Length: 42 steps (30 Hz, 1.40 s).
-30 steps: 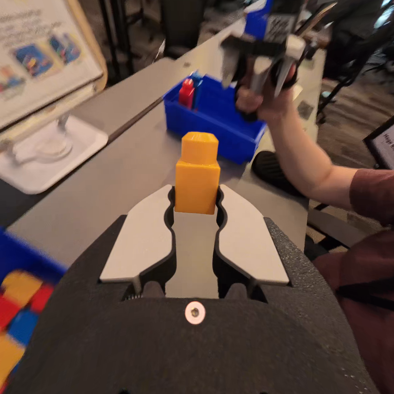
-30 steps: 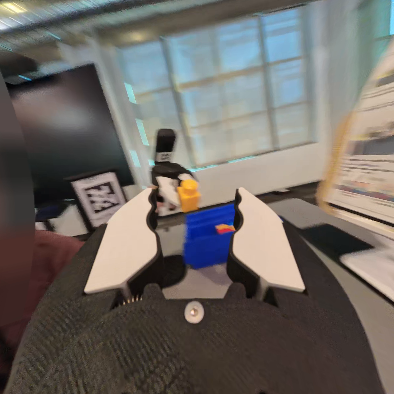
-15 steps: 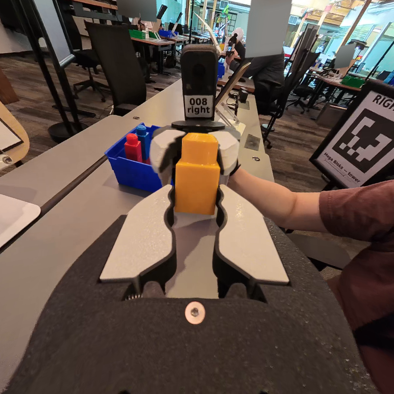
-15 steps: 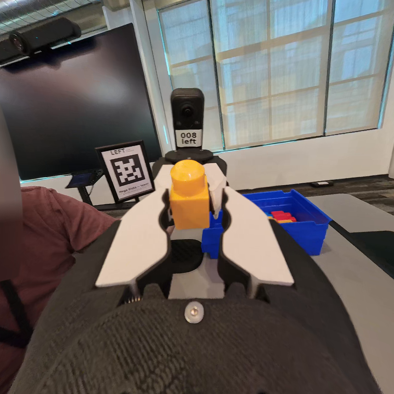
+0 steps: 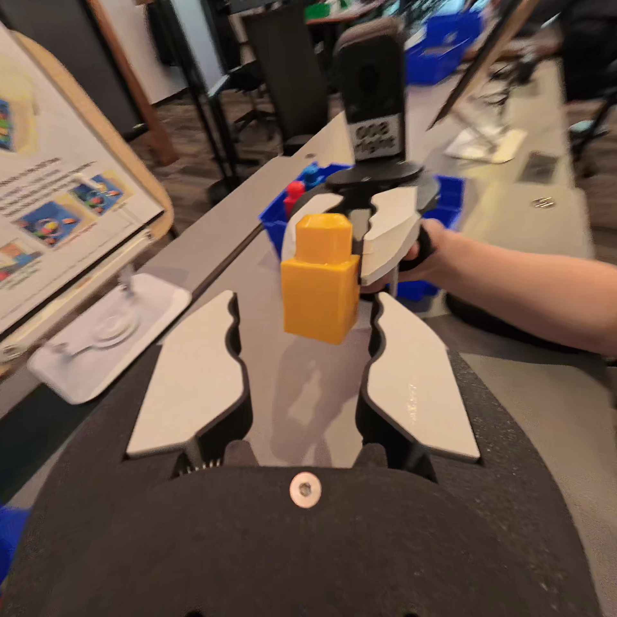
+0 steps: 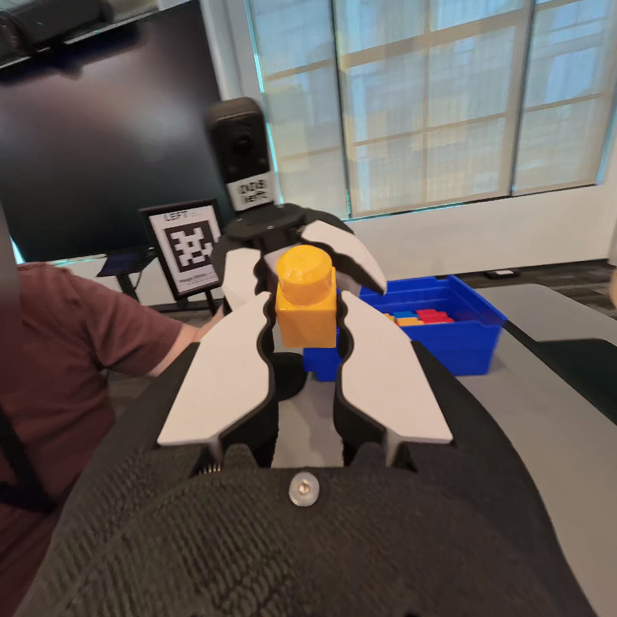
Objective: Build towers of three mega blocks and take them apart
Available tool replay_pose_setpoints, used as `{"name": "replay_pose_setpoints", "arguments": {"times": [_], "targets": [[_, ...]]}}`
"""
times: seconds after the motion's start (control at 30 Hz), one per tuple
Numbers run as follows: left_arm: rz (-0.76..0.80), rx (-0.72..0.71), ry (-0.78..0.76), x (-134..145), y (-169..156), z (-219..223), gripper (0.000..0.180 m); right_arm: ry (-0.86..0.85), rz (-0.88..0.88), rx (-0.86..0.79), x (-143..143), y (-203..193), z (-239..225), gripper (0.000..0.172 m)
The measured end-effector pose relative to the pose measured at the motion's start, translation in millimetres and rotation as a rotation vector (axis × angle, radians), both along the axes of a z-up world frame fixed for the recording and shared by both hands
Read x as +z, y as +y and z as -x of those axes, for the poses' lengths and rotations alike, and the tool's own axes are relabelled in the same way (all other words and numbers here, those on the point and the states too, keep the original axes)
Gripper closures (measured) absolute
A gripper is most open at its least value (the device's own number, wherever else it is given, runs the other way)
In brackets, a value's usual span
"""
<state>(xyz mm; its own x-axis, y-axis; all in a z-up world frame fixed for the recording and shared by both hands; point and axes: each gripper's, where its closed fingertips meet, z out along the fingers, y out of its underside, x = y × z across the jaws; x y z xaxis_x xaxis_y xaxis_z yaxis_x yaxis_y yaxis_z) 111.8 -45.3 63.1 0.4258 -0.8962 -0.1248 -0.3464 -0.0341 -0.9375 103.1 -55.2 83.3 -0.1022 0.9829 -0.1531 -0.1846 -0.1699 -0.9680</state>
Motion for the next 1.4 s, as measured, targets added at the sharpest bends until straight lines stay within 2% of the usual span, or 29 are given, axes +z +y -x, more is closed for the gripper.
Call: {"name": "replay_pose_setpoints", "arguments": {"times": [0.1,0.23,0.3,0.4,0.57,0.67,0.73,0.83,0.97,1.03,1.1,1.17,1.23,1.4], "targets": [[-0.119,0.222,0.095,-4,27,16,0.089,-0.015,0.017,-0.127,-9,24,-5,0.136],[-0.263,0.502,0.147,8,52,49,0.083,-0.165,0.01,-0.371,-43,63,-10,0.136],[-0.277,0.592,0.133,13,58,62,0.079,-0.223,0.02,-0.412,-59,71,-8,0.136],[-0.28,0.669,0.11,19,63,76,0.074,-0.246,0.041,-0.374,-74,71,0,0.136],[-0.268,0.689,0.109,19,67,84,0.075,-0.333,0.067,-0.214,-127,60,20,0.136],[-0.243,0.669,0.127,15,68,85,0.076,-0.425,0.065,-0.21,-165,66,24,0.136],[-0.221,0.635,0.197,9,69,91,0.084,-0.471,0.048,-0.219,-181,70,25,0.136],[-0.136,0.593,0.271,5,68,125,0.09,-0.445,0.027,-0.218,-176,72,27,0.136],[-0.03,0.573,0.09,28,54,182,0.097,-0.502,0.001,-0.207,-183,71,26,0.136],[0.011,0.601,0.058,28,42,212,0.095,-0.527,-0.021,-0.208,-185,72,27,0.136],[0.034,0.639,0.111,11,32,237,0.096,-0.544,-0.039,-0.212,-186,73,27,0.136],[0.071,0.662,0.203,-25,26,254,0.095,-0.532,-0.038,-0.211,-182,74,28,0.136],[0.155,0.744,0.251,-63,28,274,0.096,-0.519,-0.038,-0.218,-177,76,28,0.136],[0.401,0.773,0.152,-126,34,280,0.107,-0.524,-0.036,-0.236,-172,78,27,0.136]]}}
